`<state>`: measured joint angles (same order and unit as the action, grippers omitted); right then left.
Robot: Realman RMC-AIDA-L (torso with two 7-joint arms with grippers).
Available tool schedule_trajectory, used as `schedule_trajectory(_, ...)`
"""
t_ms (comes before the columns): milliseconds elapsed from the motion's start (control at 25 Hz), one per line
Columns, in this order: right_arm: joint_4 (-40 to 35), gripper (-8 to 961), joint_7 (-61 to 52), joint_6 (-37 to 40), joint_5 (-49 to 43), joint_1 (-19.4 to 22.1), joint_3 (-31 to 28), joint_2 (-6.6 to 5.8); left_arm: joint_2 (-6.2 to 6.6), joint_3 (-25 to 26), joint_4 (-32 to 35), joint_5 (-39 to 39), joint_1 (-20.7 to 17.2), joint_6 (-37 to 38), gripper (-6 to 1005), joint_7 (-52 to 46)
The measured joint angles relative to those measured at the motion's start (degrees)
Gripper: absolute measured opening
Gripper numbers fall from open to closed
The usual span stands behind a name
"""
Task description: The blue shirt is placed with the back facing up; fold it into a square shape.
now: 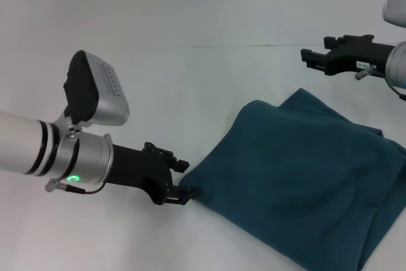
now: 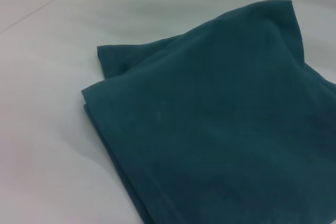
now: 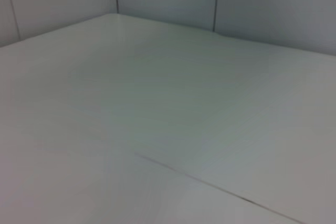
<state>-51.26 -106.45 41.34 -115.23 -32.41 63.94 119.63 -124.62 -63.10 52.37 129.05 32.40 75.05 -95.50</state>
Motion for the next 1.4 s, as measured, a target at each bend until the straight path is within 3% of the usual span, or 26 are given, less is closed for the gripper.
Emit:
schedule_trajectory(280,-0.64,594,-1.58,2.79,0.85,-0.27,0.64,0.5,0.13,-0.69,1.1,0.56,0.05,0.24,585,0.23)
schedule_trajectory(760,-4.27,594,-5.69,13.66,10.23,0.92,-0.24,0.26,0.07,-2.64,2.32,3.04,-1.99,0.79,583,4.79)
schedule_trajectory(1040,-3.88,595,-4.88,14.57,12.52,2.2,0.12,0.44,-0.01,-5.08,2.6,3.14,-2.24,-0.55,584,6.02)
schedule_trajectory(1400,-3.88,595,-5.3,16.57,12.91,2.51,-3.68,-0.02,0.19,-7.43,3.72,3.14,-0.34,-1.35,584,4.54)
